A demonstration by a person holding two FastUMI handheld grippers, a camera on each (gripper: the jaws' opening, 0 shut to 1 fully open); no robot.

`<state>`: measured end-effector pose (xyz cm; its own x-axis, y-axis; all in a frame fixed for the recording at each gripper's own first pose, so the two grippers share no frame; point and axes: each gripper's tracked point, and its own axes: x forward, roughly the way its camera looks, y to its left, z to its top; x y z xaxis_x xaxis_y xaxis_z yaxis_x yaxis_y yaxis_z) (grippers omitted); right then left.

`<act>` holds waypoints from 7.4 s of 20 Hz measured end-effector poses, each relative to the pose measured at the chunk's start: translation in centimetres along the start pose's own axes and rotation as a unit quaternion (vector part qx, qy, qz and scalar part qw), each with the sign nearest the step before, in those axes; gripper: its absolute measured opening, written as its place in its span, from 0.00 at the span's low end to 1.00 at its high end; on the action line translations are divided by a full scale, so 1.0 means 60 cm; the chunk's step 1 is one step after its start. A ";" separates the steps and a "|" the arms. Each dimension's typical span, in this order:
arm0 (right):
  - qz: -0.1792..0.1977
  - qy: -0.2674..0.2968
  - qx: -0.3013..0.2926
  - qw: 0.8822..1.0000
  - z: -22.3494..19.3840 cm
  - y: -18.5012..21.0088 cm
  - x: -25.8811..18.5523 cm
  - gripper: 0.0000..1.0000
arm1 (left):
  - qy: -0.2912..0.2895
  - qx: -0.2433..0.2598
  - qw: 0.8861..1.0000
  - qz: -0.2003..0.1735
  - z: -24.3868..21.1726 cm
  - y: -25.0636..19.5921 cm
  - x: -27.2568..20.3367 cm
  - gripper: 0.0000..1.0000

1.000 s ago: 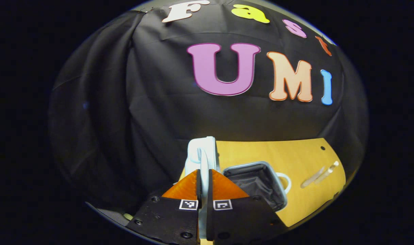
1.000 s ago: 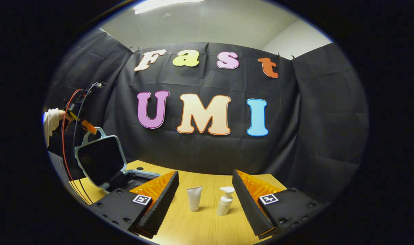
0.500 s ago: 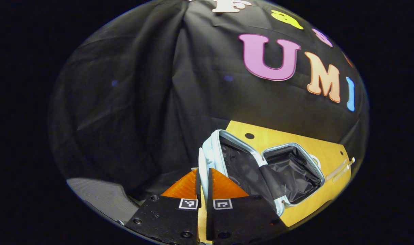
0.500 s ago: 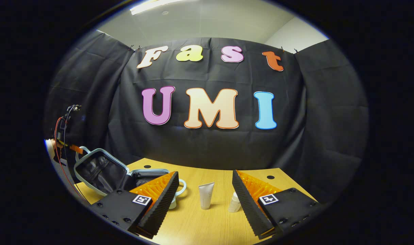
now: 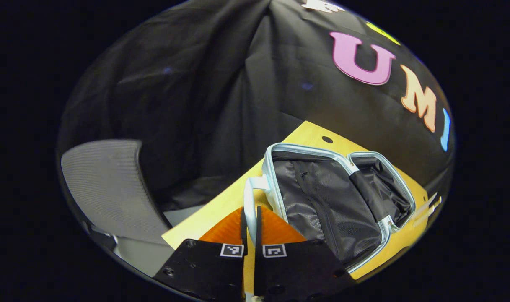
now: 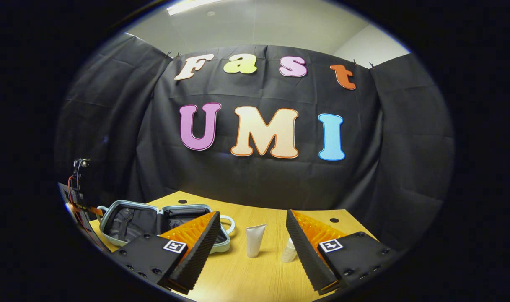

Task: First open the suitcase, pack the skin care products into it, and then close the suitcase.

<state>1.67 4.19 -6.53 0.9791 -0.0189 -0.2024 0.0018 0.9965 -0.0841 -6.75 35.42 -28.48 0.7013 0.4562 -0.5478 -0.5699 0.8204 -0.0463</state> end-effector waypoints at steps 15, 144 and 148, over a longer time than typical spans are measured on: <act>-0.011 0.015 -0.005 1.000 -0.032 -0.045 -0.001 0.99 | -0.089 0.104 0.991 0.014 0.060 -0.008 -0.117 0.96; 0.167 0.088 -0.002 0.982 -0.115 0.102 0.118 0.99 | -0.014 -0.399 0.907 -0.132 -0.006 0.001 0.011 0.30; 0.147 0.086 0.005 0.985 -0.111 0.074 0.113 0.99 | -0.013 -0.374 0.919 -0.123 0.005 -0.008 0.006 0.04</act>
<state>6.94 7.92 -14.78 0.8889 0.2582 -0.3785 -0.2743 0.9616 0.0118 -6.09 35.30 -28.37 0.8532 0.3037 -0.4241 -0.5203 0.4374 -0.7334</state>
